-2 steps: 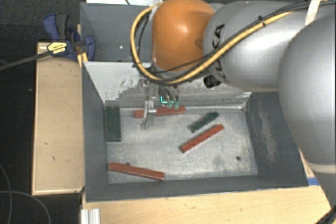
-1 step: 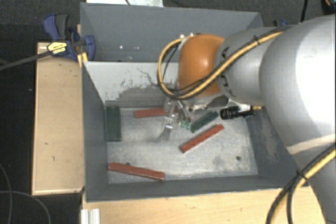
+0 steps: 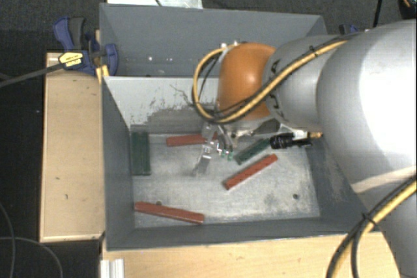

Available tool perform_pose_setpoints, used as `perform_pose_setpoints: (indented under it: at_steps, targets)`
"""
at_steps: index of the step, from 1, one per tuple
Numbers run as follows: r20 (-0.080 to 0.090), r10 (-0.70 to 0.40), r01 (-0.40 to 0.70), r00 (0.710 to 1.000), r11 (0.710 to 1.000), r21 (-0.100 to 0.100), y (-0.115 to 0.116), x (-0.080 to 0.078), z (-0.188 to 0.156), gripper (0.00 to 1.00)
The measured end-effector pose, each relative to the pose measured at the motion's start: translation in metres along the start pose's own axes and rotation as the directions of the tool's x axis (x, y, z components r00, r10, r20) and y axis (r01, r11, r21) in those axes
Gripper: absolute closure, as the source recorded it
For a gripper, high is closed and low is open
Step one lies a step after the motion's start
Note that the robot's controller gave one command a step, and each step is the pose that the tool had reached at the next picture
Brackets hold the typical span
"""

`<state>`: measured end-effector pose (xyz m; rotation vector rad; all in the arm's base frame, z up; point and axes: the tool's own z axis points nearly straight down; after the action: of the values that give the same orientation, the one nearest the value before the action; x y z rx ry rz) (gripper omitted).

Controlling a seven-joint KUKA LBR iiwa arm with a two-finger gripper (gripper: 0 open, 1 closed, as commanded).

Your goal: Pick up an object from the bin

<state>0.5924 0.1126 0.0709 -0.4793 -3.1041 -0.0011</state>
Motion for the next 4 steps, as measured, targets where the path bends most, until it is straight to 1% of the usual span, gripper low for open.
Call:
perform_pose_setpoints:
  at_steps: [1, 2, 3, 4]
  targets:
    - [0.004, 0.006, -0.006, 1.0, 1.0, -0.002, 0.0, -0.001, -0.002, 1.0]
    - [0.007, 0.004, -0.004, 1.0, 1.0, -0.001, -0.083, 0.027, -0.002, 1.0]
    - [0.003, 0.001, -0.001, 1.0, 1.0, -0.001, -0.08, 0.028, 0.0, 0.0]
    - [0.003, 0.005, -0.005, 1.0, 1.0, -0.002, -0.08, 0.029, 0.0, 1.0]
